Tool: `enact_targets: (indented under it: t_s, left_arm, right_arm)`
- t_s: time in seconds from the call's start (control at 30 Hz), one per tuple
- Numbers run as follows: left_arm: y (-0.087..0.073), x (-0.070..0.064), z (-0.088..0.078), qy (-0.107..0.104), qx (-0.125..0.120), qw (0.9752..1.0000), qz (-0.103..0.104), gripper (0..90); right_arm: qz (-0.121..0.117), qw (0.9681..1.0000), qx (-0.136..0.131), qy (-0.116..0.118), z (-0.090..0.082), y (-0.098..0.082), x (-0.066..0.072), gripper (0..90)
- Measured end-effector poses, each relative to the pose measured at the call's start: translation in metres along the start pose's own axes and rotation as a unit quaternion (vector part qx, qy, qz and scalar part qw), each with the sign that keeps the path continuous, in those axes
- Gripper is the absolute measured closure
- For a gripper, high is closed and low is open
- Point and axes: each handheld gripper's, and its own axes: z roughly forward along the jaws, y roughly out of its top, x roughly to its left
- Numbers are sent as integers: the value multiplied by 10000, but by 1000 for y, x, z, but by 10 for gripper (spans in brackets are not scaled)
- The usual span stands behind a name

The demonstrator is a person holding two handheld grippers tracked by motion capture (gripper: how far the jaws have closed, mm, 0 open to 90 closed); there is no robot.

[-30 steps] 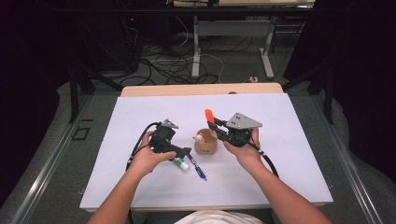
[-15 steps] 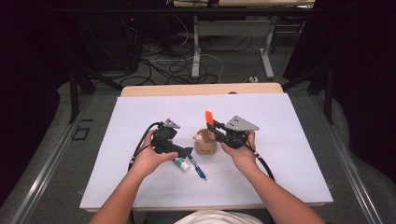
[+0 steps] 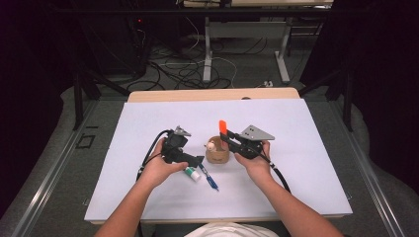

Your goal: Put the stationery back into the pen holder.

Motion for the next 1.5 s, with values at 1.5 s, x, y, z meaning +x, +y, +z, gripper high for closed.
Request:
enact_targets:
  t_s: [1.5]
  left_arm:
    - [-4, 8, 0, -23, 21, 9999, -139, 7]
  right_arm:
    - [362, 9990, 262, -68, -4, 1, -1, 497]
